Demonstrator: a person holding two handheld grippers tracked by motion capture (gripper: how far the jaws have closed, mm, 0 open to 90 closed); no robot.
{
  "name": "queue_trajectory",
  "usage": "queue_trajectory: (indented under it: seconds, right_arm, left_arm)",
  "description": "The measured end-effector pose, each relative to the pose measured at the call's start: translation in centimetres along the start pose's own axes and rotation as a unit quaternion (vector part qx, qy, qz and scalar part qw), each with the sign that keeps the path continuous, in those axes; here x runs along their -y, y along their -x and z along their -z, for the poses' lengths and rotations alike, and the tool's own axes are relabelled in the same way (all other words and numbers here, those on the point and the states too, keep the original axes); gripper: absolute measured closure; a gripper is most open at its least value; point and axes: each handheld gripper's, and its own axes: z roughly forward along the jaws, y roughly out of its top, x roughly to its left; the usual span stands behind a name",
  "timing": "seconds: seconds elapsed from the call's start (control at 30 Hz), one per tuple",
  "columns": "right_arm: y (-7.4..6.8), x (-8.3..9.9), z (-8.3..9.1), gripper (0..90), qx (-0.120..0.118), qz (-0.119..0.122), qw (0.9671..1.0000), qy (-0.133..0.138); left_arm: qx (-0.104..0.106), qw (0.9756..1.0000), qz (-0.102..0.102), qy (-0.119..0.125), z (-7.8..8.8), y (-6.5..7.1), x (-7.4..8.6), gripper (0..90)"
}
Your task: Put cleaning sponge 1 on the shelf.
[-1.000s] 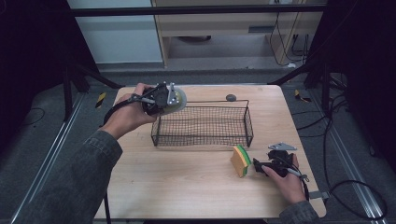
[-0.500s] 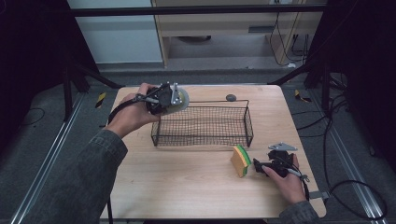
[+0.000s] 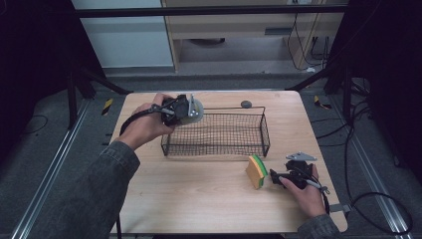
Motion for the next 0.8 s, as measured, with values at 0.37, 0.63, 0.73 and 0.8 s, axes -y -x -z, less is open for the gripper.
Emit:
queue_trajectory:
  seconds: [0.37,0.63,0.73,0.8]
  right_arm:
    - [0.0,0.0,0.0,0.9,-0.001,-0.002,1.0000,0.000]
    - [0.0,0.0,0.0,0.9,0.000,0.000,1.0000,0.000]
    - [0.0,0.0,0.0,0.9,0.000,0.000,1.0000,0.000]
    - [0.0,0.0,0.0,0.9,0.000,0.000,1.0000,0.000]
  left_arm:
    - [0.014,0.9999,-0.003,-0.009,-0.8,0.3,0.3,70.6]
    - [0.037,0.9992,-0.009,-0.009,-2.2,1.2,0.3,70.7]
    - [0.044,0.9989,-0.009,-0.015,-2.8,1.5,0.5,70.7]
    - [0.050,0.9985,-0.010,-0.018,-3.2,1.6,0.7,70.6]
